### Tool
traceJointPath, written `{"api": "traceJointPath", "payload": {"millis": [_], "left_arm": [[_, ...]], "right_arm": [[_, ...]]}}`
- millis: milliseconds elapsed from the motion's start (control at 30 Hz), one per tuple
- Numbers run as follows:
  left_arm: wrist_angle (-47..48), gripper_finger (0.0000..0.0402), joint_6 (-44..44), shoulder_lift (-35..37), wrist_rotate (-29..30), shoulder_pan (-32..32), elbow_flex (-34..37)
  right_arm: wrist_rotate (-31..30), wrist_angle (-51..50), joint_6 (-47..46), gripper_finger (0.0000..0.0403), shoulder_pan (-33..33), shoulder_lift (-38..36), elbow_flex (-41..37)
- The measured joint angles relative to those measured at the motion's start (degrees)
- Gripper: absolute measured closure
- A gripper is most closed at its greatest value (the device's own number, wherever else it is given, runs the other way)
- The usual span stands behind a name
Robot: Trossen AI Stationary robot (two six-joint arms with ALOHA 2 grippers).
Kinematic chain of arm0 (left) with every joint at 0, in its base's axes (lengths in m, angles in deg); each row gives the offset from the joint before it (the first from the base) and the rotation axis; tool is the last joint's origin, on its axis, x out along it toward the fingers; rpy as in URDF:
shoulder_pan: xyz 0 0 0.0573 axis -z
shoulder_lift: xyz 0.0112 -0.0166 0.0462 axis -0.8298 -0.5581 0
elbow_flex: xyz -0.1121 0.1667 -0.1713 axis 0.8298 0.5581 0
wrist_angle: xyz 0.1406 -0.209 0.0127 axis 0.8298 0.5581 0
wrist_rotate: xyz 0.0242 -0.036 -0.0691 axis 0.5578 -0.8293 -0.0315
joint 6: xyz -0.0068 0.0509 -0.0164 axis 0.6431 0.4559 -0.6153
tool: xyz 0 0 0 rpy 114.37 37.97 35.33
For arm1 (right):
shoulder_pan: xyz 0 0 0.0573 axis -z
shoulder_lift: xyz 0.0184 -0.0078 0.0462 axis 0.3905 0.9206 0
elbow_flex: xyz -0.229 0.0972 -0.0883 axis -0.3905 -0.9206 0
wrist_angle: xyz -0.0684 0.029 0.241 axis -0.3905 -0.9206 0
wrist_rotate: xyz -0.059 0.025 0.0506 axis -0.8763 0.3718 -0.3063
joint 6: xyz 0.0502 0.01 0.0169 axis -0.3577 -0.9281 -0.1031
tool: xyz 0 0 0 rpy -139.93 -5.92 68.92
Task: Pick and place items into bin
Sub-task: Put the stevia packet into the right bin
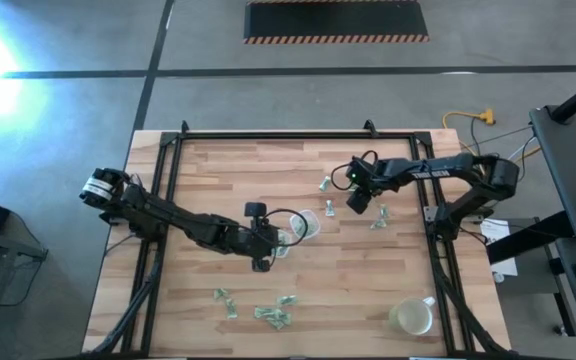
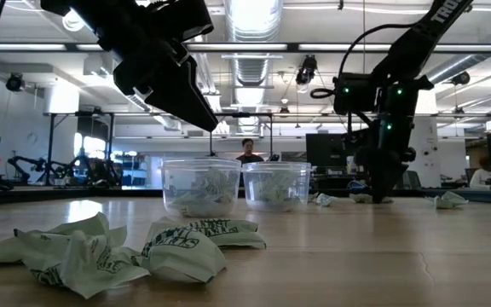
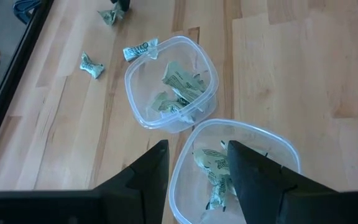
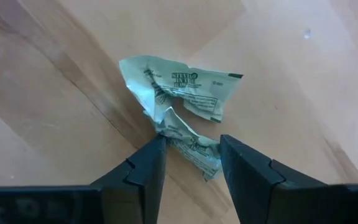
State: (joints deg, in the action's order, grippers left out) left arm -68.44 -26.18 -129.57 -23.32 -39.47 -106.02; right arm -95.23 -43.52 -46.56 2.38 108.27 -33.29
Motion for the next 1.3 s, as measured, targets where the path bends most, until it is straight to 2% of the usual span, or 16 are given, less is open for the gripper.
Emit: {"api": "traceJointPath", "payload": {"millis": [433, 567, 967, 1300], "left_arm": [[0.0, 0.0254, 0.0, 0.0, 0.0, 0.0, 0.0], [0.0, 0.0254, 0.0, 0.0, 0.0, 0.0, 0.0], [0.0, 0.0254, 0.0, 0.0, 0.0, 0.0, 0.0], [0.1, 0.0254, 0.0, 0.0, 0.0, 0.0, 0.0]], "right_arm": [[4.1, -0.5, 1.3, 0.0355, 0.0, -1.6, 0.2], [4.2, -0.6, 1.4, 0.0372, 0.0, -1.7, 0.2], [4.8, -0.9, 2.9, 0.0374, -0.5, -3.3, 0.2], [7.2, -0.7, 3.8, 0.0374, -5.9, -12.1, 0.2]]}}
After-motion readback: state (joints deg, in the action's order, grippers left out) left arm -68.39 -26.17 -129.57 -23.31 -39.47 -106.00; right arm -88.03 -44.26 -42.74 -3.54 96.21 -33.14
